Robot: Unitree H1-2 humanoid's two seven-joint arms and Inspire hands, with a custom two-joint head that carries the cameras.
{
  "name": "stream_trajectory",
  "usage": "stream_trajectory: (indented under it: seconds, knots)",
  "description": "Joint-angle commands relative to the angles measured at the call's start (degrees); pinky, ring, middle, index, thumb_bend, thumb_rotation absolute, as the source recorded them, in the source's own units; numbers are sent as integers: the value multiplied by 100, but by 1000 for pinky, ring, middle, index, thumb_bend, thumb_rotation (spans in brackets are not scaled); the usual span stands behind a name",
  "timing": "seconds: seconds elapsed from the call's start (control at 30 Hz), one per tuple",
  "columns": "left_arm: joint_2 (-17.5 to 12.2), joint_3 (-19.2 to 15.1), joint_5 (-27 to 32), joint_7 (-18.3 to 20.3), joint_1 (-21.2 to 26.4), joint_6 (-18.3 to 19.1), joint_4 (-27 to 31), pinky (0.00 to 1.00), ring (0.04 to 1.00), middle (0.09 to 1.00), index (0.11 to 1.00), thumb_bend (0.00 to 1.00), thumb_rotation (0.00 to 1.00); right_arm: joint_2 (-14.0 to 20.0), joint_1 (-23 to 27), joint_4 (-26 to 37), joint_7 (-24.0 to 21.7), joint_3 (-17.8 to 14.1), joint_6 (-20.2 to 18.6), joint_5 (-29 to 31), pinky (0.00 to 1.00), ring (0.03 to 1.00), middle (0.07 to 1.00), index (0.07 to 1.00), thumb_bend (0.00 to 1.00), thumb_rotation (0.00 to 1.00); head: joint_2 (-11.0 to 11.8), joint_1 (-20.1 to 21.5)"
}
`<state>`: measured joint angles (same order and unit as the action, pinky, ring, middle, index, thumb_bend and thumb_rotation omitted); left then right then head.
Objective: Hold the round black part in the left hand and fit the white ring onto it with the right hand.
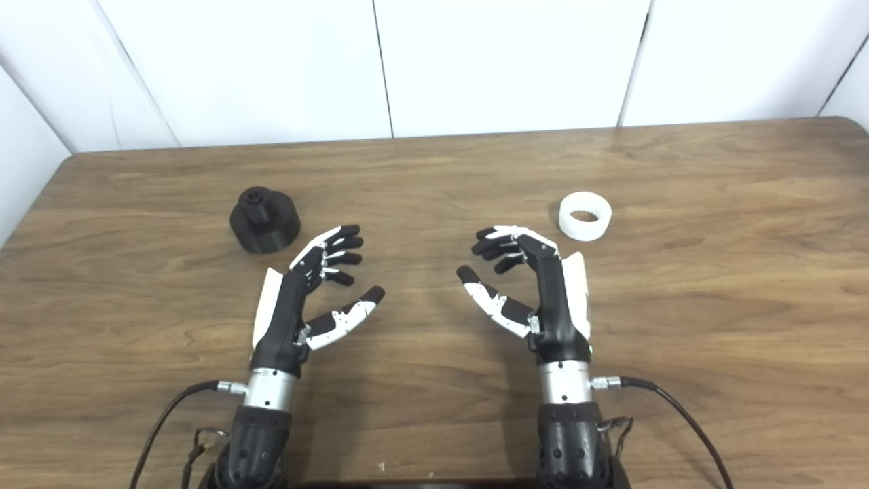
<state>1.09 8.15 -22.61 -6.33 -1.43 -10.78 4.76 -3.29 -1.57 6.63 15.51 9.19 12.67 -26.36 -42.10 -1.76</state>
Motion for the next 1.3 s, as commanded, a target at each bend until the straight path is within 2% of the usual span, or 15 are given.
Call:
stream_trajectory:
  seconds: [0.0, 0.4, 0.5, 0.53, 0.57, 0.6, 0.7, 0.8, 0.97, 1.1, 1.27]
  knots:
    - [-1, 16, 20, -39, 106, -158, 101, 568, 702, 763, 783, 578, 162, -11, -108, -113, 14, -28, 127, 44, 430, 544, 633, 497, 501, 144, -8, -4]
    - [-29, 18, 7, -19, 138, -168, 108, 572, 699, 760, 778, 577, 169, -21, -94, -115, 18, -14, 104, 0, 440, 553, 636, 497, 501, 144, -16, -5]
    - [-4, 46, -46, -48, 143, -194, 68, 575, 698, 759, 776, 579, 160, 14, -100, -150, 24, -37, 137, 18, 441, 551, 636, 497, 501, 145, 64, -406]
    - [14, 64, -89, -72, 143, -204, 49, 569, 694, 755, 773, 578, 164, 33, -104, -164, 22, -53, 158, 47, 442, 551, 635, 497, 501, 146, 144, -651]
    - [27, 82, -128, -82, 141, -193, 47, 566, 691, 755, 773, 577, 167, 46, -112, -164, 21, -68, 161, 63, 443, 551, 634, 497, 501, 146, 144, -651]
    - [59, 114, -175, -107, 135, -193, 22, 563, 689, 754, 772, 573, 169, 82, -127, -166, 14, -95, 173, 85, 444, 551, 632, 497, 501, 146, 244, -1031]
    - [141, 214, -395, -248, 145, -251, -101, 552, 681, 752, 770, 566, 182, 206, -143, -226, -7, -176, 281, 200, 443, 553, 629, 497, 501, 146, 400, -1535]
    - [214, 301, -552, -377, 165, -314, -270, 564, 691, 756, 773, 571, 201, 348, -156, -298, -17, -264, 348, 214, 427, 542, 631, 498, 501, 150, 510, -1794]
    - [284, 319, -623, -433, 188, -279, -342, 576, 709, 762, 775, 568, 197, 413, -123, -420, -22, -345, 501, 335, 429, 547, 633, 498, 502, 151, 528, -1821]
    - [269, 291, -618, -485, 198, -377, -381, 574, 708, 762, 773, 571, 195, 406, -127, -431, -41, -358, 521, 409, 440, 555, 636, 498, 503, 152, 496, -1740]
    - [259, 241, -608, -513, 191, -259, -310, 573, 706, 768, 768, 578, 210, 381, -138, -395, -34, -356, 490, 357, 436, 554, 634, 497, 503, 154, 482, -1689]
